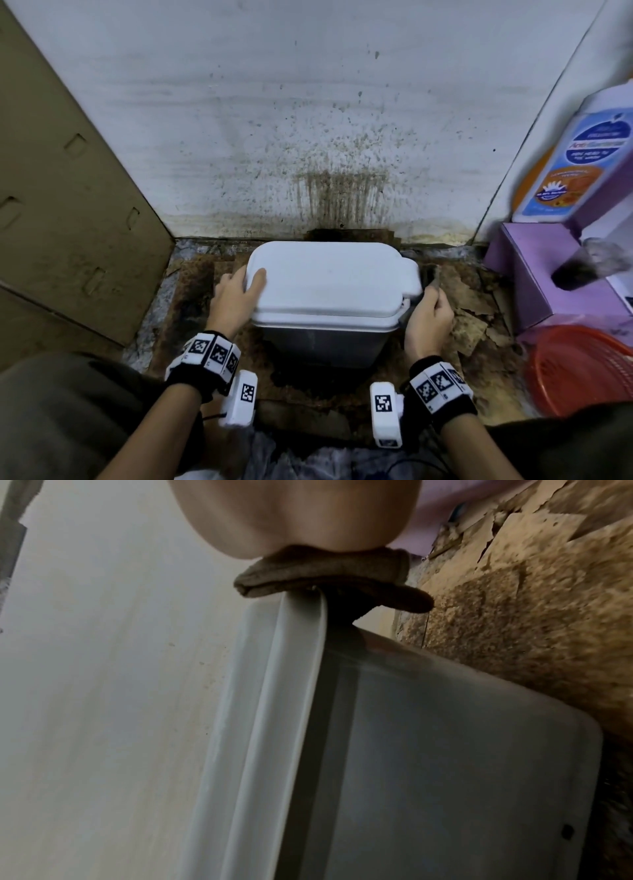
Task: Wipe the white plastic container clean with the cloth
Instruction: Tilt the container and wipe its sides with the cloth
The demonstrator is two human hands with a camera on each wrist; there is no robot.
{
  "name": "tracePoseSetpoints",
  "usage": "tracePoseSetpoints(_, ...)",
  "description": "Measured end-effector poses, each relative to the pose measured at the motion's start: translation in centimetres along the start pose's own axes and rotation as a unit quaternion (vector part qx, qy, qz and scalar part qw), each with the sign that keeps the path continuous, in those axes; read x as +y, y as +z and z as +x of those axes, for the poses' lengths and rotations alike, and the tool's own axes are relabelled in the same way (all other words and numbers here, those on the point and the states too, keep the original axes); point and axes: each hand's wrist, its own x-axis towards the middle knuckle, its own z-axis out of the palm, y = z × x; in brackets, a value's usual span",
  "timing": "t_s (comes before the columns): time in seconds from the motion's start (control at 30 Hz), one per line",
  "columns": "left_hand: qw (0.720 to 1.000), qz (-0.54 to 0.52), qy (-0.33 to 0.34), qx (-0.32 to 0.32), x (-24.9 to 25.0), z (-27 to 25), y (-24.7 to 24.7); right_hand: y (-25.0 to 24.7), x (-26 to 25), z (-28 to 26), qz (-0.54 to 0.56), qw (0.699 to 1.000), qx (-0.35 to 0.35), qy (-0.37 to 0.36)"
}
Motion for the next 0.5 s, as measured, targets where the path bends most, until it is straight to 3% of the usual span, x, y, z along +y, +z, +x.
tracePoseSetpoints(0.1, 0.989, 0.108, 0.010, 0.102, 1.5, -0.8, -0.3, 0.4, -0.5, -0.7, 0.008, 1.000, -0.012, -0.011)
tracePoseSetpoints(0.2, 0.982, 0.102, 0.018, 0.159, 3.1, -1.3, -0.9, 1.7, -1.2, -2.4, 0.036, 0.998, -0.054, -0.029)
tracePoseSetpoints(0.4, 0.978, 0.057, 0.160, 0.122, 7.2, -2.3, -0.9, 4.9, -2.7, -5.2, 0.092, 0.982, -0.160, -0.035)
tracePoseSetpoints(0.5, 0.981, 0.054, 0.165, 0.082, 8.4, -2.3, -1.1, 6.0, -3.8, -6.2, 0.130, 0.968, -0.213, -0.018)
